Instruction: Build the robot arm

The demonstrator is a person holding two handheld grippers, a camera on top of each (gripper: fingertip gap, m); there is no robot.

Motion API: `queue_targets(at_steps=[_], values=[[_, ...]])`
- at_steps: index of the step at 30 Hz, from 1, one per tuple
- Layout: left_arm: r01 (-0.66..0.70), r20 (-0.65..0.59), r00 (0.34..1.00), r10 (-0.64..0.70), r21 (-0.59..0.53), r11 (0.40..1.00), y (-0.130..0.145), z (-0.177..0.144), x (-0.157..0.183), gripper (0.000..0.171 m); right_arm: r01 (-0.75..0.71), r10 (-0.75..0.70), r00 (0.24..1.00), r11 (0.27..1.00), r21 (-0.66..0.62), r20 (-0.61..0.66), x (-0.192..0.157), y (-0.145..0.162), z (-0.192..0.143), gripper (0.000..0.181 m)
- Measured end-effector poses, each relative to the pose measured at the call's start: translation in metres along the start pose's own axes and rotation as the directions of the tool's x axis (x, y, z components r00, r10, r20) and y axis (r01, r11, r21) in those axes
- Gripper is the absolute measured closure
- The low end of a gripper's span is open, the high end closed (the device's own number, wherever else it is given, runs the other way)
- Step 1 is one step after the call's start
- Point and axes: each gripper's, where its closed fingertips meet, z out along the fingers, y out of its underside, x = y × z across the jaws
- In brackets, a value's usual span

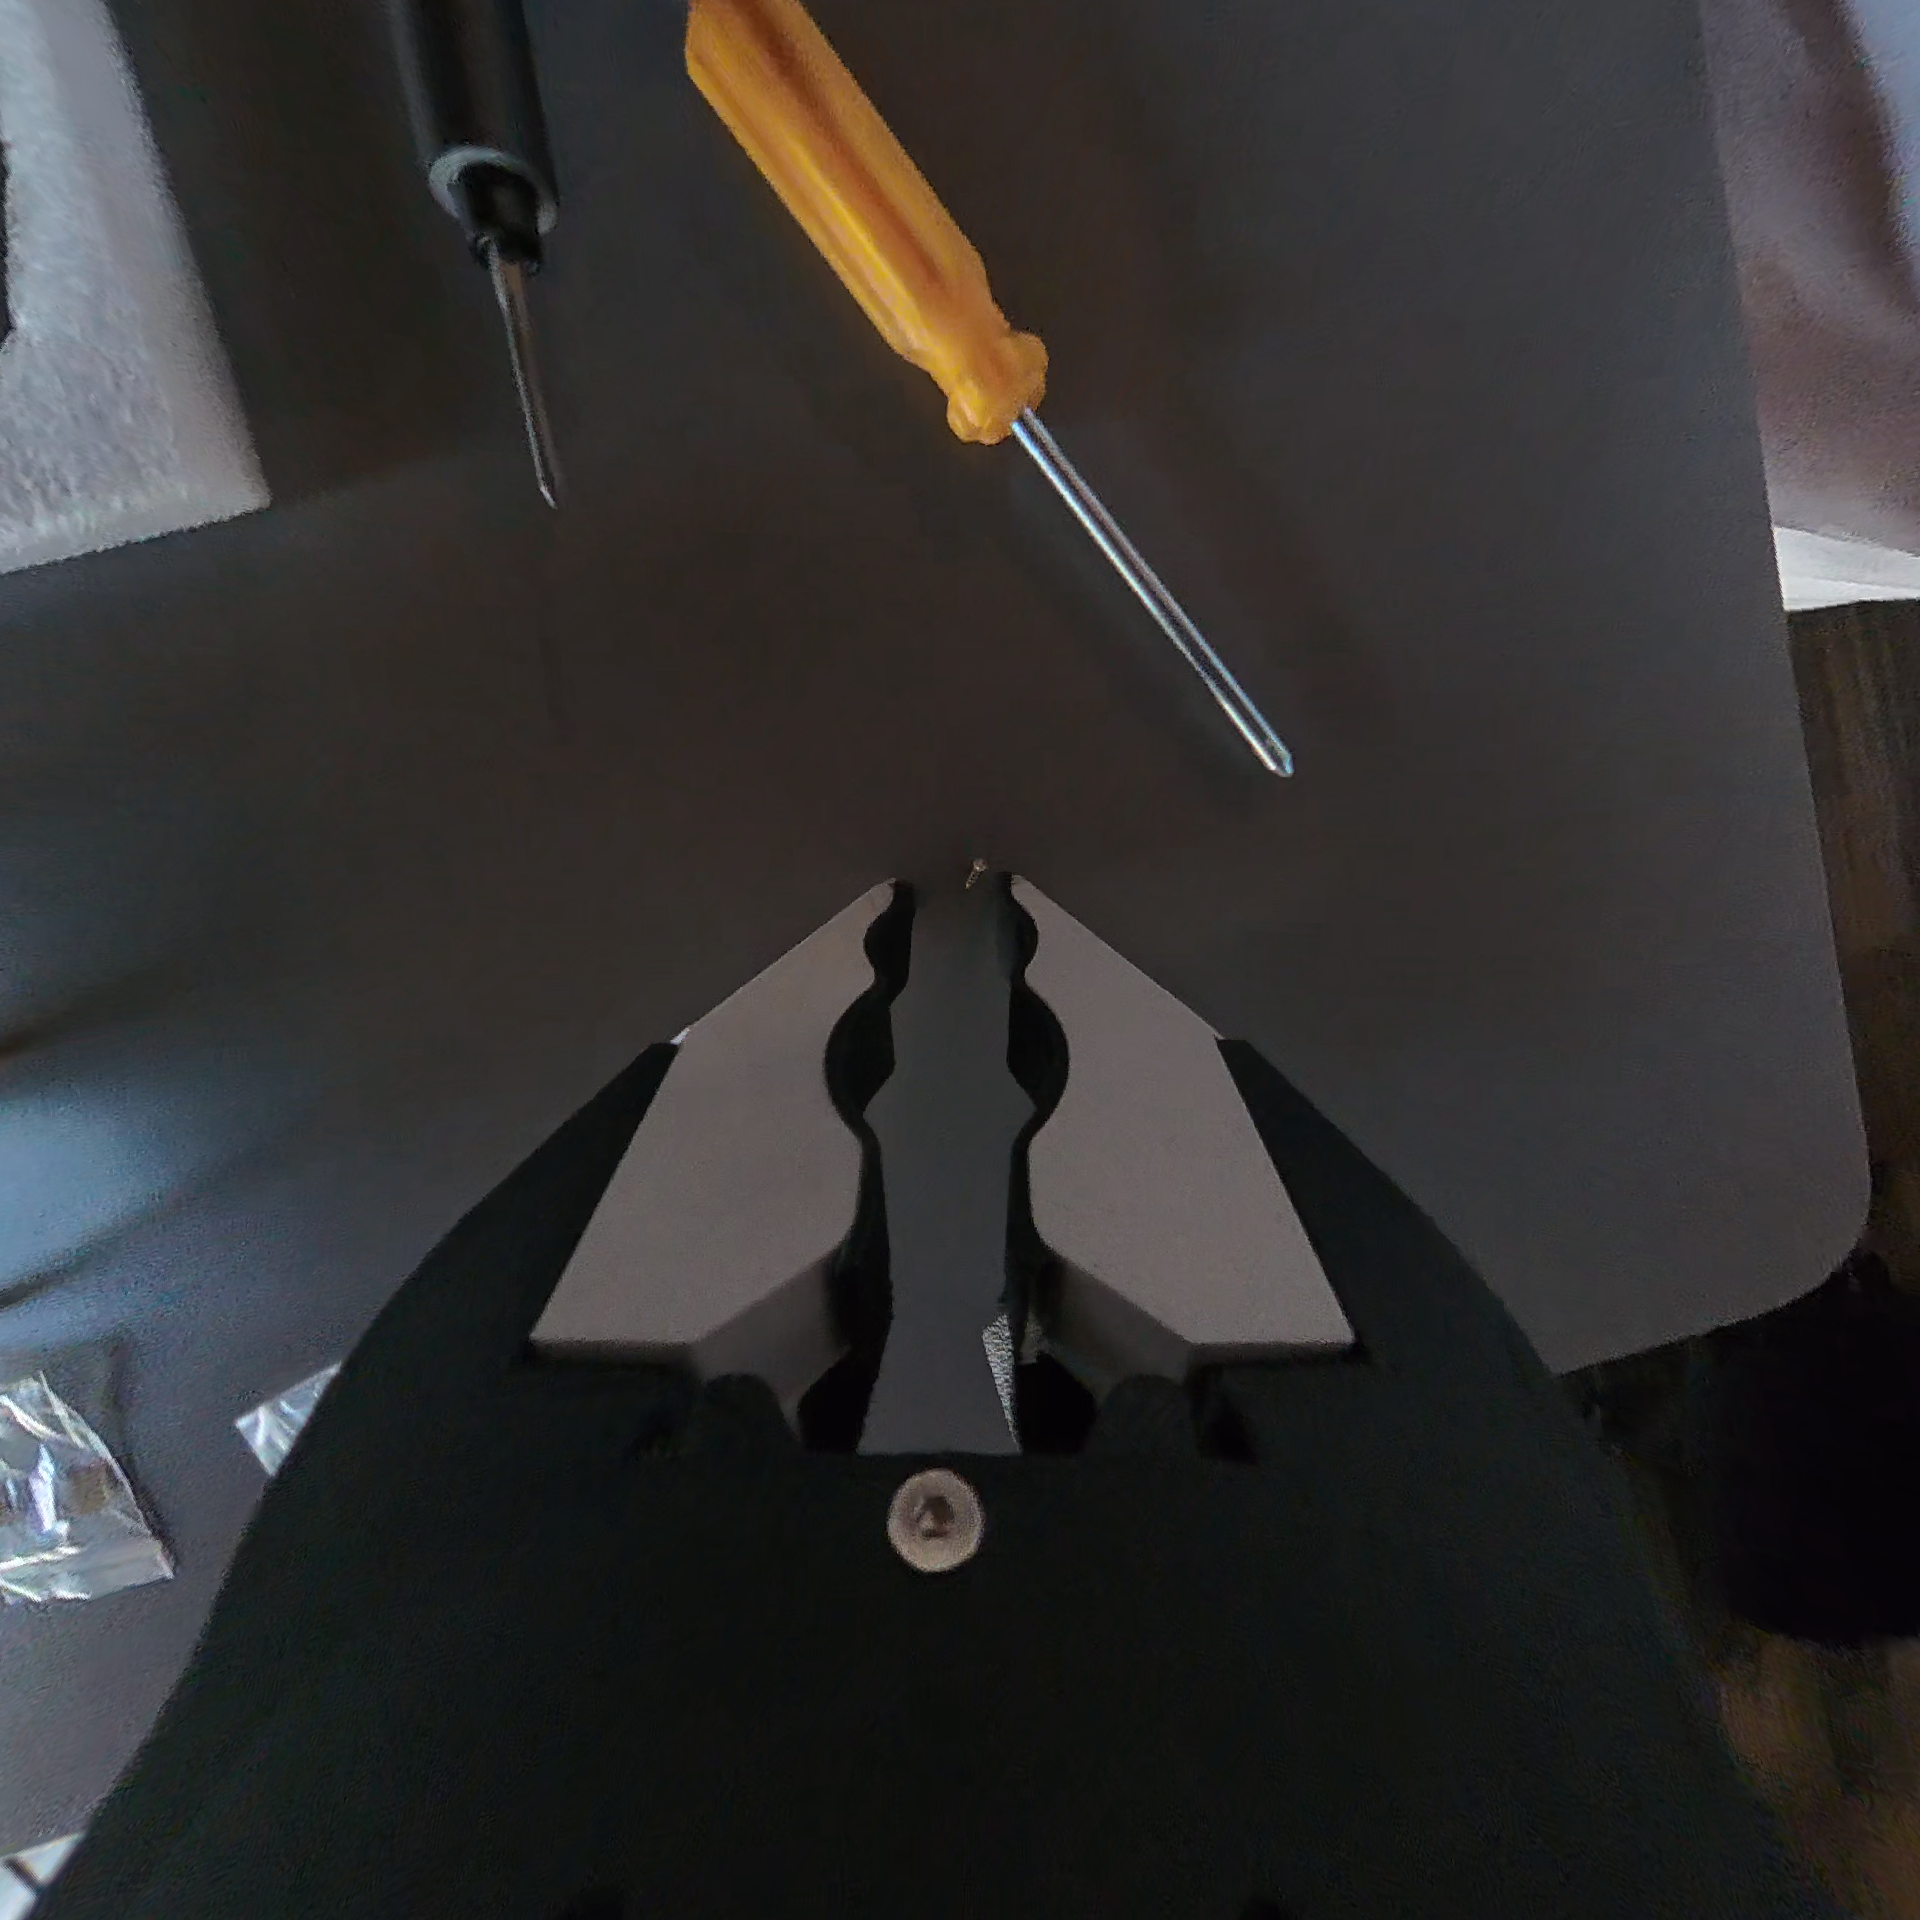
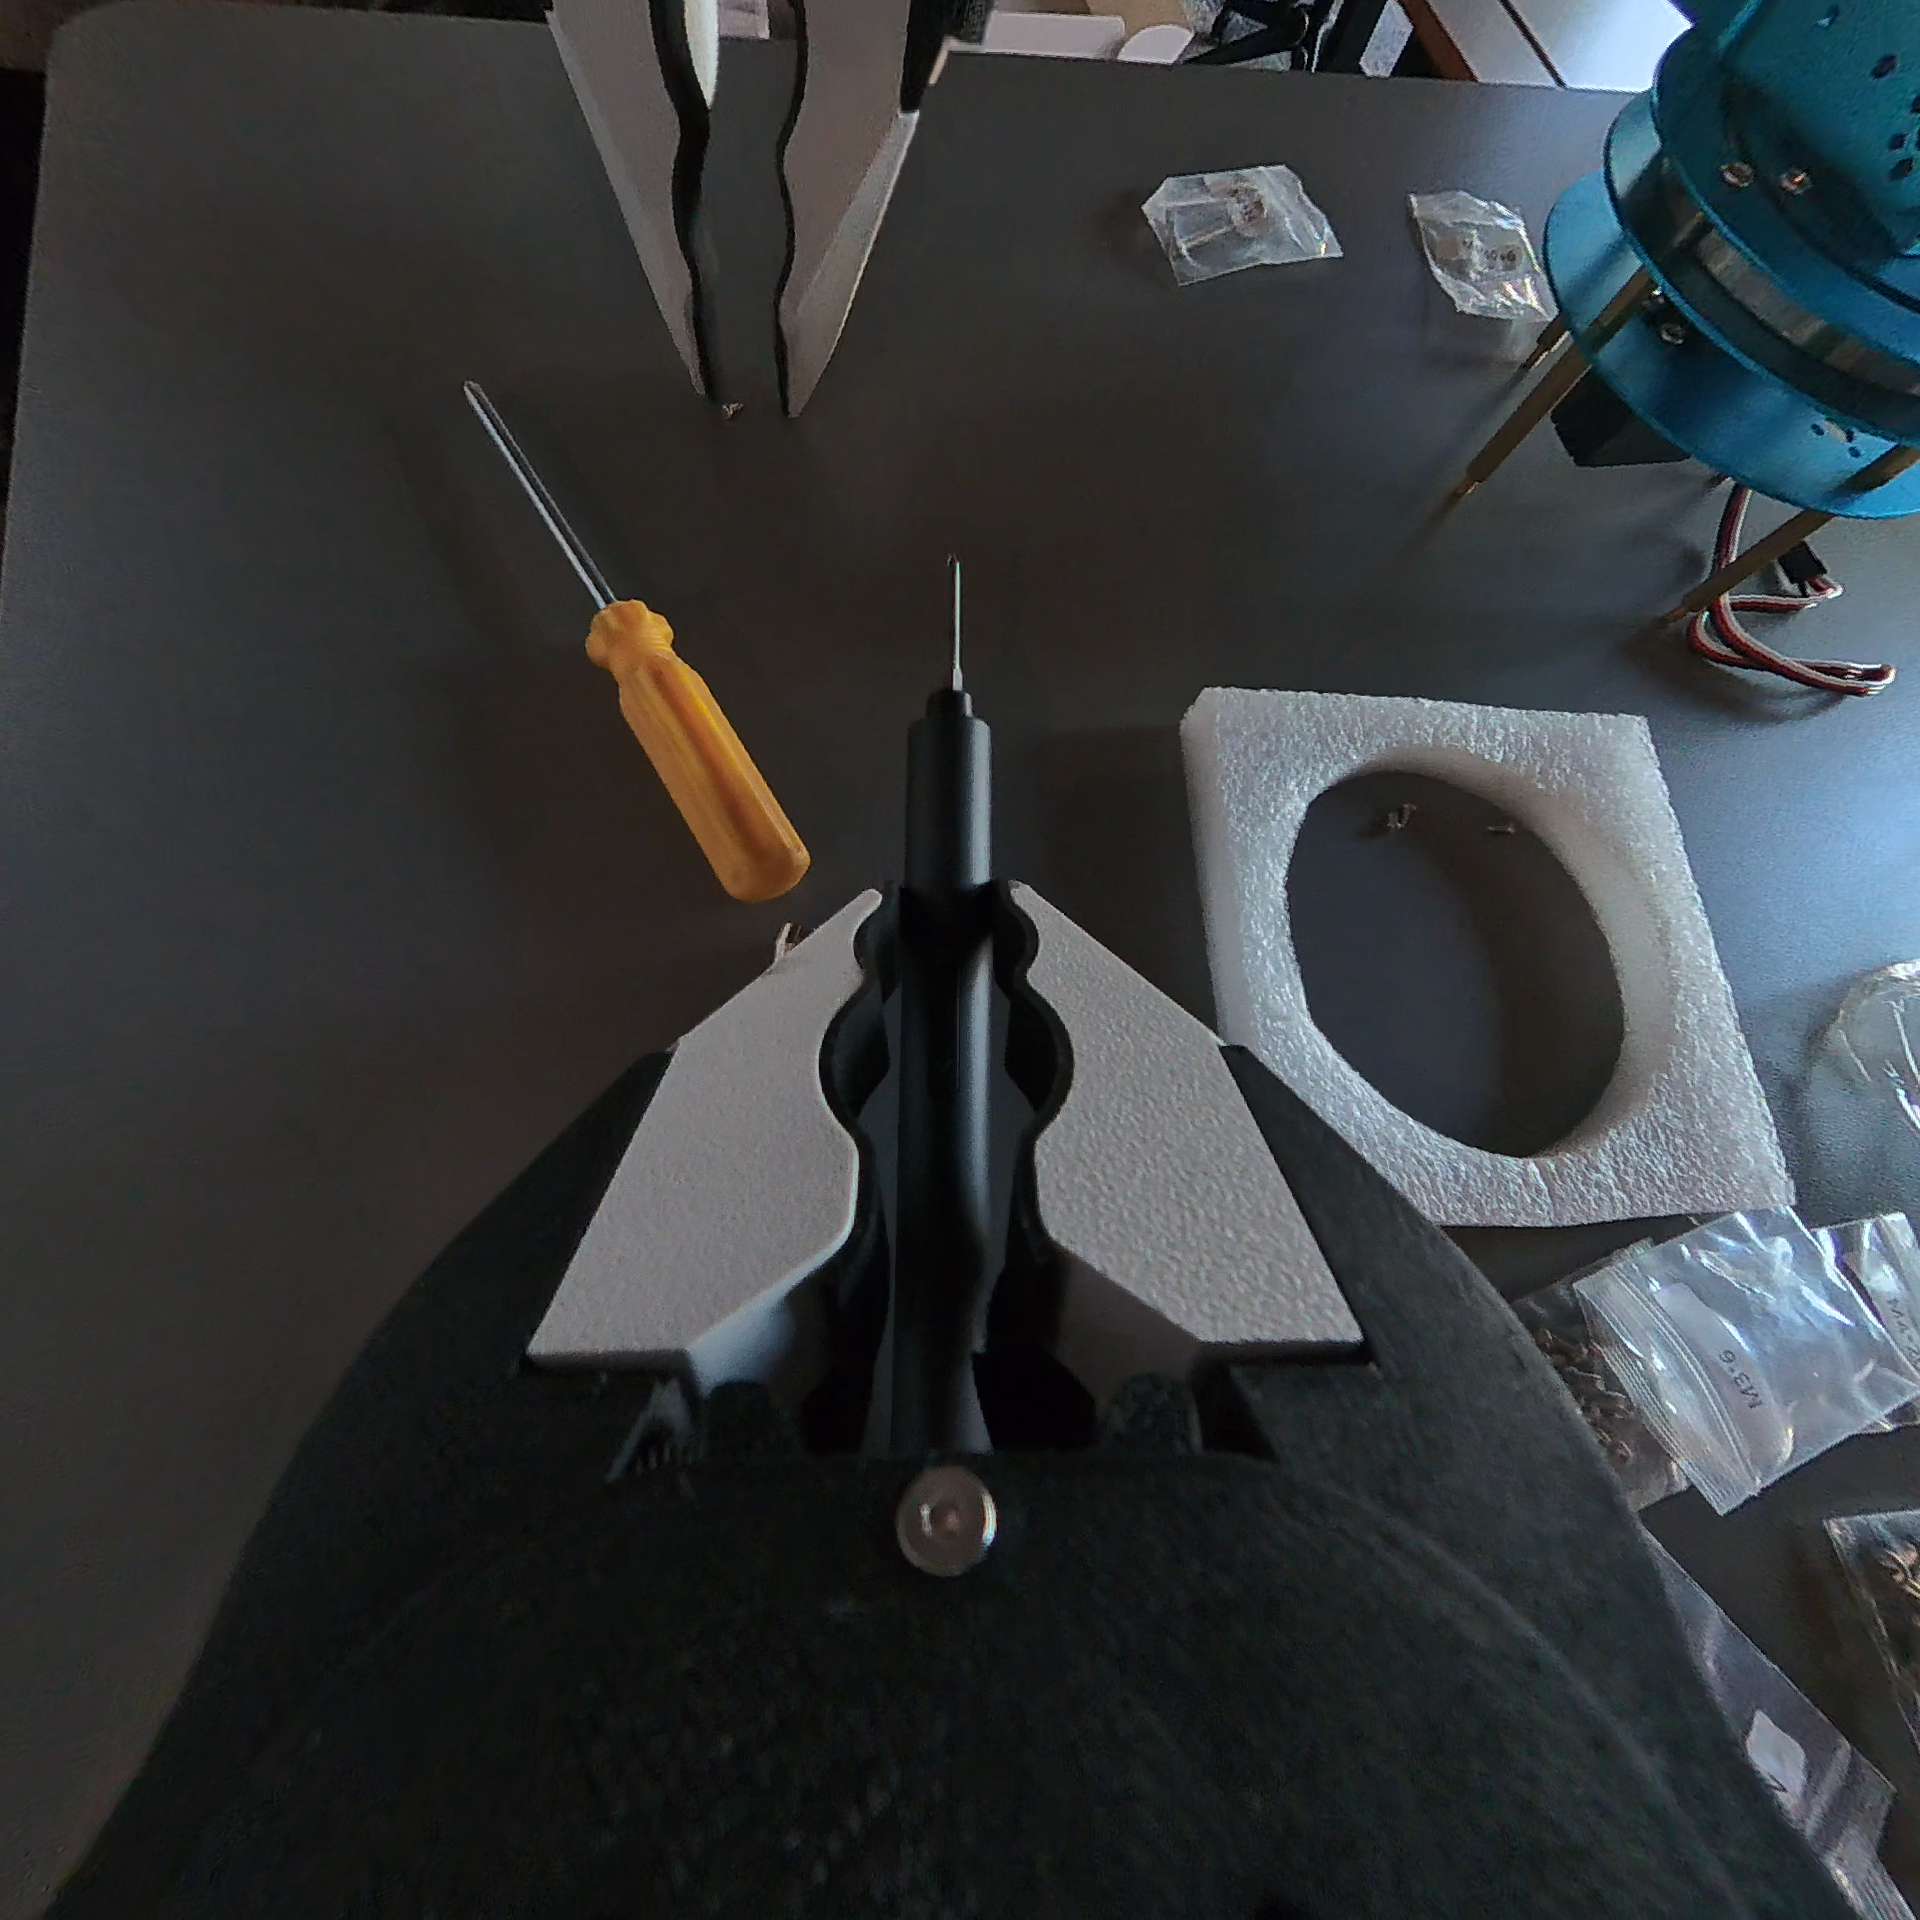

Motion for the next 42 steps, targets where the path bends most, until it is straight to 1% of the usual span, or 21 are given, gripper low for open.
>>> queue_targets(at_steps=[4, 5, 6, 10, 16, 19, 22, 26, 28, 30, 33, 35, 37, 38, 42], values=[[-0.011, -0.035, 0.999, 0.010, -0.025, 1.000, -0.002, 0.001, 0.002, 0.163, 0.013, -0.013, 1.000, 0.999, -0.030, 0.004, -0.002, 0.005, 0.003, 0.166], [-0.005, -0.046, 0.999, 0.004, -0.026, 1.000, -0.002, 0.001, 0.003, 0.170, 0.020, -0.020, 1.000, 0.999, -0.034, 0.007, -0.003, 0.005, 0.004, 0.166], [0.003, -0.050, 0.999, -0.004, -0.019, 1.000, -0.002, 0.001, 0.004, 0.171, 0.025, -0.025, 1.000, 0.999, -0.037, 0.010, -0.004, 0.006, 0.004, 0.166], [0.046, -0.053, 0.998, -0.046, 0.008, 0.999, -0.003, 0.001, 0.003, 0.171, 0.040, -0.039, 0.999, 0.998, -0.048, 0.014, -0.007, 0.007, 0.006, 0.166], [0.161, -0.045, 0.986, -0.159, 0.063, 0.985, -0.009, 0.002, 0.001, 0.171, 0.038, -0.037, 0.999, 0.999, -0.036, 0.017, -0.008, 0.004, 0.005, 0.166], [0.169, -0.008, 0.986, -0.169, 0.099, 0.981, -0.011, 0.003, 0.000, 0.171, 0.044, -0.044, 0.999, 0.999, -0.030, 0.018, -0.009, 0.002, 0.004, 0.166], [0.194, -0.012, 0.981, -0.195, 0.142, 0.971, -0.016, 0.003, 0.001, 0.171, 0.055, -0.054, 0.998, 0.998, -0.022, 0.023, -0.011, 0.001, 0.004, 0.166], [0.233, -0.044, 0.973, -0.229, 0.181, 0.956, -0.023, 0.003, 0.000, 0.171, 0.104, -0.104, 0.993, 0.995, 0.000, 0.048, -0.019, -0.002, 0.005, 0.166], [0.239, -0.054, 0.971, -0.233, 0.195, 0.951, -0.028, 0.001, -0.002, 0.171, 0.154, -0.154, 0.987, 0.988, -0.003, 0.049, -0.022, -0.001, 0.007, 0.166], [0.239, -0.072, 0.971, -0.229, 0.220, 0.946, -0.037, -0.002, -0.003, 0.171, 0.204, -0.203, 0.978, 0.979, -0.009, 0.043, -0.025, 0.000, 0.008, 0.165], [0.236, -0.108, 0.971, -0.214, 0.266, 0.935, -0.051, -0.007, -0.005, 0.171, 0.229, -0.228, 0.972, 0.973, -0.015, 0.049, -0.027, 0.002, 0.010, 0.165], [0.229, -0.115, 0.972, -0.205, 0.259, 0.938, -0.054, -0.007, -0.006, 0.171, 0.231, -0.230, 0.972, 0.973, -0.012, 0.050, -0.027, 0.002, 0.010, 0.165], [0.227, -0.095, 0.973, -0.211, 0.221, 0.948, -0.048, -0.005, -0.010, 0.171, 0.227, -0.227, 0.972, 0.974, -0.009, 0.056, -0.027, 0.002, 0.010, 0.165], [0.244, -0.097, 0.969, -0.227, 0.219, 0.945, -0.047, -0.006, -0.010, 0.171, 0.226, -0.225, 0.973, 0.974, -0.010, 0.055, -0.027, 0.002, 0.010, 0.165], [0.379, -0.212, 0.919, -0.332, 0.242, 0.893, -0.053, -0.004, 0.006, 0.170, 0.256, -0.255, 0.964, 0.967, -0.011, 0.070, -0.030, 0.003, 0.008, 0.166]])
